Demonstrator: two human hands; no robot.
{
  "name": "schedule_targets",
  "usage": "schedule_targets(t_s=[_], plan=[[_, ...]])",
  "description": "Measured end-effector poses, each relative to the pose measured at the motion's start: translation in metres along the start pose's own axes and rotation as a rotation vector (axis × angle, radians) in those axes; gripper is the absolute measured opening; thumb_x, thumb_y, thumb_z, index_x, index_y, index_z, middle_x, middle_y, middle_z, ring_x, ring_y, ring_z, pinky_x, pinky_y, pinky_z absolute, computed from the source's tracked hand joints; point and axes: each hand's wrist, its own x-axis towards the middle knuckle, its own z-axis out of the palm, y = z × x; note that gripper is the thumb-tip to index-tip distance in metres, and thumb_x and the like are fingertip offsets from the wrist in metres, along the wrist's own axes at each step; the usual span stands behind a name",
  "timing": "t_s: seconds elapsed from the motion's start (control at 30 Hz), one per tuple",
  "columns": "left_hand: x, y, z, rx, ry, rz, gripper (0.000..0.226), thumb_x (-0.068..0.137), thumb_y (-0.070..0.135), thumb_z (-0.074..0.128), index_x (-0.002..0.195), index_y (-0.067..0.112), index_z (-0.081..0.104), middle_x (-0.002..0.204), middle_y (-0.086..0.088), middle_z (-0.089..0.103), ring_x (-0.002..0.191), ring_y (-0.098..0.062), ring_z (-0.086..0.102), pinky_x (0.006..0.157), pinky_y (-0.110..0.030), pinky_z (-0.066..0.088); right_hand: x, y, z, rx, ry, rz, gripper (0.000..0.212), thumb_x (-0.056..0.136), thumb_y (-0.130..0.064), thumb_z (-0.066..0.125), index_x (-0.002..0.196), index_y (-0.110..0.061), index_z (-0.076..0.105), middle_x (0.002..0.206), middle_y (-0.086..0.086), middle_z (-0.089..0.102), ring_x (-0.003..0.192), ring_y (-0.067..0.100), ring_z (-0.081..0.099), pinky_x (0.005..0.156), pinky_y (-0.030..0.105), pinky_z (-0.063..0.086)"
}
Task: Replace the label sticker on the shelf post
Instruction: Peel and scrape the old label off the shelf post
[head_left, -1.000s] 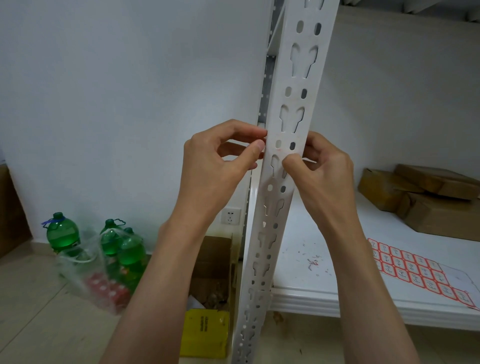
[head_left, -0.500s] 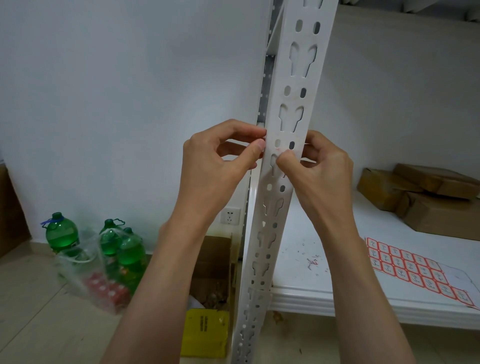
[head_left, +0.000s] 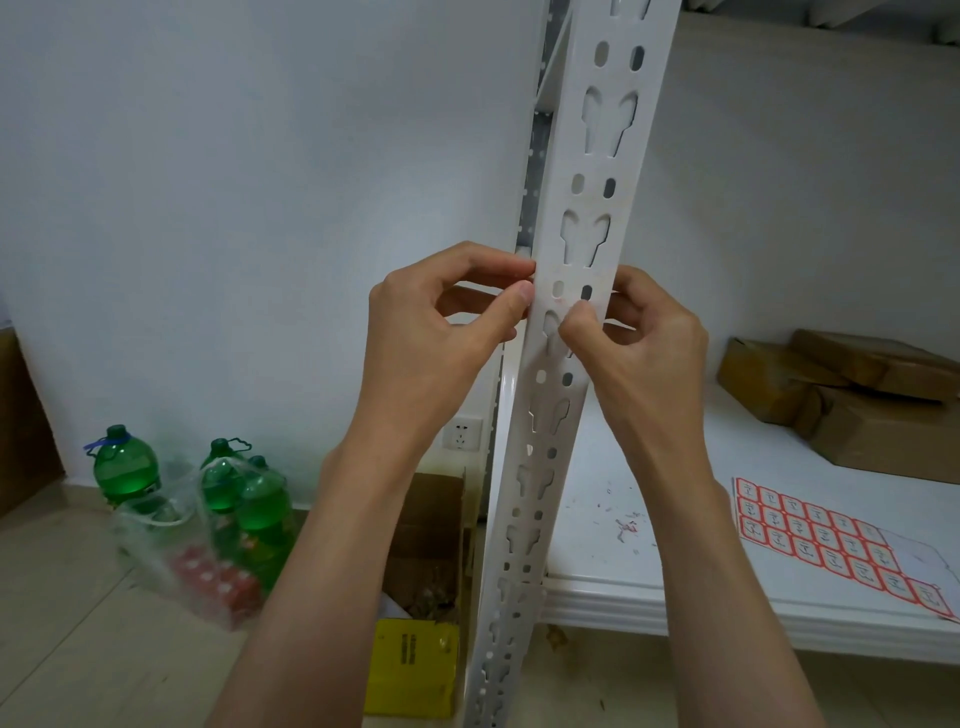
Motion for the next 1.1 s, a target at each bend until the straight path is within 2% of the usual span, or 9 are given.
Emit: schedule_targets(t_s=[0.13,0.23,0.4,0.43,0.5,0.6,0.8,0.97,1.1], plan=[[0.000,0.001,0.000,-0.002,-0.010,-0.002,0.016,0.091,0.027,0.071,0.107,0.023,0.073,0.104,0.011,0.074,0.093,-0.007,0.071,0.075,-0.026,0.062,0.002,-0.001,-0.005,-0.038,-0.054,-0.006,0.019,0.092,-0.021,0.067,0.108,-0.031,0.061,0.097,-0.043,0.052,0.078,-0.025,0.060,0.065,0.003,0.049],[0.000,0.001,-0.002,0.005,-0.010,-0.002,0.016,0.091,0.027,0.071,0.106,0.024,0.073,0.103,0.011,0.074,0.093,-0.006,0.071,0.074,-0.025,0.062,0.005,-0.004,-0.011,-0.073,-0.123,-0.013,0.026,0.093,-0.016,0.067,0.107,-0.037,0.060,0.091,-0.052,0.049,0.077,-0.025,0.059,0.063,0.002,0.047],[0.000,0.004,-0.003,0.012,-0.015,-0.003,0.015,0.091,0.026,0.072,0.106,0.024,0.074,0.100,0.012,0.074,0.091,-0.004,0.071,0.075,-0.025,0.062,0.007,-0.007,-0.019,-0.057,-0.181,0.041,0.031,0.098,-0.016,0.057,0.107,-0.045,0.063,0.083,-0.044,0.064,0.081,-0.013,0.067,0.065,0.008,0.052],[0.000,0.005,-0.003,0.019,-0.016,-0.003,0.015,0.091,0.027,0.072,0.106,0.024,0.074,0.100,0.013,0.074,0.090,-0.004,0.071,0.076,-0.026,0.062,0.006,-0.006,-0.020,0.013,-0.163,0.081,0.033,0.100,-0.014,0.052,0.108,-0.043,0.065,0.082,-0.039,0.068,0.083,-0.008,0.069,0.065,0.010,0.053],[0.000,0.007,-0.003,0.025,-0.020,-0.005,0.016,0.090,0.027,0.073,0.107,0.024,0.074,0.100,0.013,0.074,0.090,-0.004,0.071,0.077,-0.028,0.062,0.005,-0.006,-0.025,0.152,-0.055,0.171,0.031,0.103,-0.010,0.045,0.111,-0.027,0.070,0.086,-0.019,0.077,0.084,0.006,0.075,0.066,0.019,0.059],[-0.001,0.009,-0.002,0.024,-0.010,0.010,0.020,0.090,0.024,0.073,0.109,0.021,0.072,0.098,0.012,0.073,0.086,-0.004,0.071,0.076,-0.026,0.062,0.005,-0.001,-0.038,0.249,0.142,0.216,0.026,0.102,-0.003,0.046,0.099,-0.002,0.072,0.083,0.011,0.076,0.076,0.027,0.076,0.071,0.037,0.064],[-0.004,0.013,0.004,0.039,-0.007,0.021,0.027,0.088,0.028,0.074,0.113,0.022,0.064,0.098,0.017,0.068,0.088,-0.002,0.068,0.069,-0.016,0.058,-0.003,0.017,-0.053,0.271,0.152,0.322,0.017,0.100,-0.005,0.058,0.094,-0.004,0.074,0.084,0.017,0.075,0.077,0.033,0.076,0.074,0.037,0.064],[-0.008,0.015,0.014,0.050,-0.021,0.030,0.049,0.083,0.031,0.080,0.124,0.025,0.054,0.113,0.010,0.064,0.094,-0.001,0.063,0.067,-0.011,0.055,-0.011,0.027,-0.055,0.240,0.086,0.410,0.013,0.097,-0.003,0.062,0.094,0.000,0.074,0.083,0.020,0.075,0.075,0.032,0.076,0.069,0.032,0.064],[-0.009,0.017,0.022,0.083,0.015,0.029,0.059,0.079,0.034,0.083,0.130,0.023,0.054,0.119,0.008,0.064,0.091,-0.005,0.065,0.068,-0.012,0.056,-0.015,0.031,-0.057,0.193,0.030,0.450,0.006,0.089,0.001,0.071,0.090,0.005,0.075,0.079,0.022,0.074,0.070,0.031,0.075,0.067,0.032,0.064]])
